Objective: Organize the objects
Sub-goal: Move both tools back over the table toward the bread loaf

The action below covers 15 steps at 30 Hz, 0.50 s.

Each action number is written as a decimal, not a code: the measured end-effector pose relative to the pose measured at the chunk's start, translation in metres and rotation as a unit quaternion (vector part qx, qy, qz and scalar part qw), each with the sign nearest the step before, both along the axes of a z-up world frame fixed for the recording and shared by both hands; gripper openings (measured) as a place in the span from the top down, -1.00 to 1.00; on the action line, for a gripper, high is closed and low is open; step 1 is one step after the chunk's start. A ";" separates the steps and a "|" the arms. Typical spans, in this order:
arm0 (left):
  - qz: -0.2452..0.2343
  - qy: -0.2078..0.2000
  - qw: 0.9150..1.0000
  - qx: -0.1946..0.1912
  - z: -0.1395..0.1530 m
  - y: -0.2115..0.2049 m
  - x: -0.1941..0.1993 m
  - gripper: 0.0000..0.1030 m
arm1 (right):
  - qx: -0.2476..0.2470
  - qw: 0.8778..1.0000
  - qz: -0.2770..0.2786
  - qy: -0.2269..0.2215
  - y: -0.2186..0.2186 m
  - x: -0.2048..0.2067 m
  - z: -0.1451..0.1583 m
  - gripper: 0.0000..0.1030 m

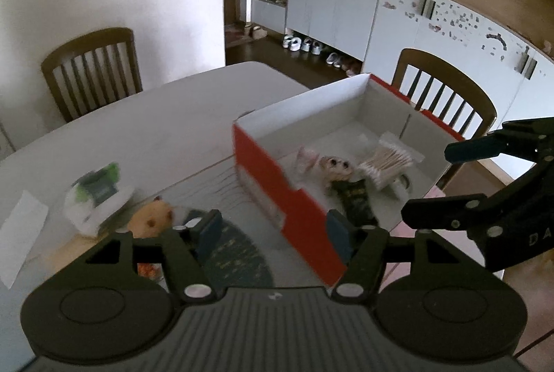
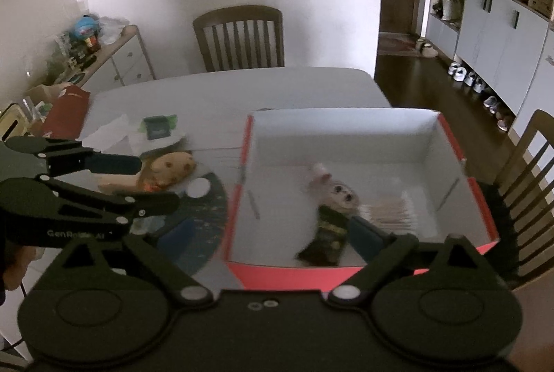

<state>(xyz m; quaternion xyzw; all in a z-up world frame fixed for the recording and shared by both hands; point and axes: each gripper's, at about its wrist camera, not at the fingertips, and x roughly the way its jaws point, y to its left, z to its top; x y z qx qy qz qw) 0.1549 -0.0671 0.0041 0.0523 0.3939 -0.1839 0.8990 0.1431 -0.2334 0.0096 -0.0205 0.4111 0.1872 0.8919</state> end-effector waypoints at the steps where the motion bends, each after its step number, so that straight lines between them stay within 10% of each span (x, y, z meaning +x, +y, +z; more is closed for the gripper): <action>1: 0.003 0.000 1.000 -0.001 0.000 0.008 -0.002 -0.27 | 0.000 1.000 0.002 0.000 0.007 -0.002 0.000 -0.91; 15: 0.053 0.017 0.998 -0.006 -0.025 0.115 -0.018 -0.60 | -0.011 0.999 0.027 0.017 0.098 -0.015 -0.020 -0.97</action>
